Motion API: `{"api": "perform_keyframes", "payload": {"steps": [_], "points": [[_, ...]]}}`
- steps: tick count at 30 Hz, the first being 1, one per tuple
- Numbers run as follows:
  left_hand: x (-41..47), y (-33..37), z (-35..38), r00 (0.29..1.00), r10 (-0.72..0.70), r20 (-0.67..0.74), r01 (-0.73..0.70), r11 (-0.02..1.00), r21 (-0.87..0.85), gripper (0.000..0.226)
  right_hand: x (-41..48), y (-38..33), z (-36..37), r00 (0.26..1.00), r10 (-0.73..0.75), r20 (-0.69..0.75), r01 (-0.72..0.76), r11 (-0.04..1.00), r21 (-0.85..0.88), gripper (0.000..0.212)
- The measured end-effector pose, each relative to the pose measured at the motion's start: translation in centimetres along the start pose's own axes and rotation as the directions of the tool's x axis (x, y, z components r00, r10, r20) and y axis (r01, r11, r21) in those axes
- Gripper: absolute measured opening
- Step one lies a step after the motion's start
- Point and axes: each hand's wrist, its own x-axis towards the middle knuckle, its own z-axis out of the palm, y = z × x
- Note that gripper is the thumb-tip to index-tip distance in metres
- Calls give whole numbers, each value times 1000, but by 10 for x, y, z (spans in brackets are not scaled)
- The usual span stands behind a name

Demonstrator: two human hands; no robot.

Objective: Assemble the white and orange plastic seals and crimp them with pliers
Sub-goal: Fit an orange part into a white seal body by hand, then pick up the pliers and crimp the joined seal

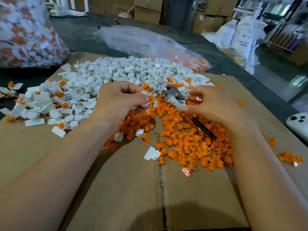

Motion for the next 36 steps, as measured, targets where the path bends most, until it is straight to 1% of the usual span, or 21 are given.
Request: {"api": "perform_keyframes", "payload": {"steps": [2,4,8,11,13,15,17,19,20,21,25,28,29,31,32,34,36], "points": [[0,0,0,1000,2,-3,-2,1000,5,21,0,4,-3,993,51,109,-43,996,-78,72],[0,0,-1,1000,0,-6,0,1000,2,20,1,7,-4,982,78,170,-60,992,-112,79],[0,0,-1,1000,-5,-8,5,1000,-1,20,1,9,-4,962,97,257,-64,989,-132,91],[0,0,-1,1000,-12,-13,12,1000,-15,18,0,9,-6,940,162,301,-99,972,-212,100],[0,0,-2,1000,-16,-18,16,999,-30,16,0,9,-6,931,200,305,-122,959,-255,100],[1,-1,-2,999,-24,-22,23,999,-50,15,0,8,-5,933,224,280,-150,953,-262,91],[1,-1,-2,999,-38,-25,36,996,-77,14,0,5,-4,950,214,228,-153,954,-258,69],[3,-2,-3,999,-48,-23,46,994,-104,12,-1,3,-4,976,177,125,-143,960,-240,45],[3,-2,-3,998,-52,-22,49,992,-116,11,-2,2,-5,985,160,71,-141,965,-220,37],[3,-2,-4,998,-56,-22,53,990,-128,11,-3,1,-7,989,146,28,-138,970,-199,33],[5,-2,-5,997,-71,-29,65,982,-178,10,-5,-5,-10,994,98,-51,-105,983,-154,43],[6,-2,-5,998,-53,-42,44,978,-205,12,-5,-10,-7,996,15,-88,-23,996,-84,41],[6,-2,-5,998,-45,-49,34,976,-215,13,-5,-11,-6,993,-19,-117,12,998,-61,36],[6,-2,-5,997,-28,-68,11,970,-241,14,-5,-15,-4,975,-86,-205,76,996,-56,17],[6,-2,-5,997,-18,-80,-3,967,-255,14,-6,-16,-3,963,-110,-247,94,993,-75,17],[6,-2,-5,994,3,-107,-33,959,-281,16,-8,-20,-2,939,-162,-304,118,980,-158,31],[6,-1,-6,991,26,-133,-65,951,-302,18,-10,-28,1,927,-203,-315,140,967,-212,41]]}}
